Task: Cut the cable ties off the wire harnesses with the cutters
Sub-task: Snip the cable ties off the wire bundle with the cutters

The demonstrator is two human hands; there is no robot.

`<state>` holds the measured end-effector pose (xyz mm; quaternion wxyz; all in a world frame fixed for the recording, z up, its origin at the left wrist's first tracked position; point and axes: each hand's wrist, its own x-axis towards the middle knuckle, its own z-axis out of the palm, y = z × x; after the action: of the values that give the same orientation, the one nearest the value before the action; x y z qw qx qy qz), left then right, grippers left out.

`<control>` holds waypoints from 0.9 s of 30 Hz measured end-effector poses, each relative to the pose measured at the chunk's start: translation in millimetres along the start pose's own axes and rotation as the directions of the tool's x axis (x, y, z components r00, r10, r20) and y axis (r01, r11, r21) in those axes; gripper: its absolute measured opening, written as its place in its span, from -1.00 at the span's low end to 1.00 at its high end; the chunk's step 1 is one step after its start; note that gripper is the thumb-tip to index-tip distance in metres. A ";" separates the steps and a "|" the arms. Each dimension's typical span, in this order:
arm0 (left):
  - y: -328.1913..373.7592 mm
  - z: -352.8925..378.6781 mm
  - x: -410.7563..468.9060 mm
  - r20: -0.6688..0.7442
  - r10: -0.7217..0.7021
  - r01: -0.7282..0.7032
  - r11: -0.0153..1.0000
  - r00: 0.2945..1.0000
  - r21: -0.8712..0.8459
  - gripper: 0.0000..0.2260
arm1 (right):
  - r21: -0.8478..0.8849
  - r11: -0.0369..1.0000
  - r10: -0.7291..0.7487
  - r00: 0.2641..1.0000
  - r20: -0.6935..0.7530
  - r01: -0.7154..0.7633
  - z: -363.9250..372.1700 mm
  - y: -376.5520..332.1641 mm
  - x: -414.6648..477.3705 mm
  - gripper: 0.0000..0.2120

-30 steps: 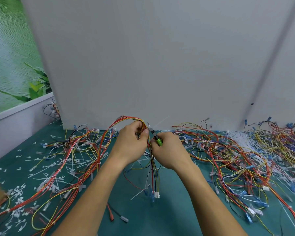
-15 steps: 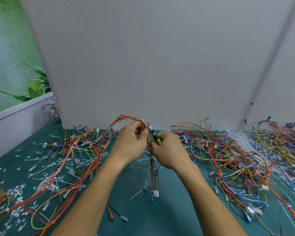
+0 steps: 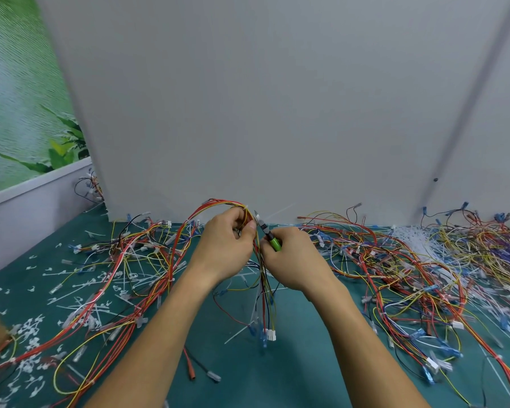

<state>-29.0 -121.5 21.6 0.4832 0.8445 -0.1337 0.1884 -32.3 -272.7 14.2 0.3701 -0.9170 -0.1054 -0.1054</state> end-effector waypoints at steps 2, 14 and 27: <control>0.0 0.2 -0.1 -0.004 -0.003 0.002 1.000 1.000 -0.008 -0.81 | -0.005 1.000 0.001 1.000 -0.004 -0.001 0.0 0.3 0.2 -0.62; 1.2 -1.2 -0.2 -0.002 0.008 -0.008 1.000 1.000 -0.007 -0.82 | 0.039 0.999 0.040 0.999 -0.038 -0.038 3.5 -0.2 2.5 -0.61; -1.4 -8.5 2.9 -0.086 0.015 -0.017 1.000 0.996 -0.017 -0.81 | -0.009 1.000 -0.027 0.999 0.019 0.027 2.3 1.1 1.5 -0.65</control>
<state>-27.5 -113.6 25.8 0.4946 0.8301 -0.1213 0.2272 -30.3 -271.7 12.3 0.3634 -0.9181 -0.1207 -0.1019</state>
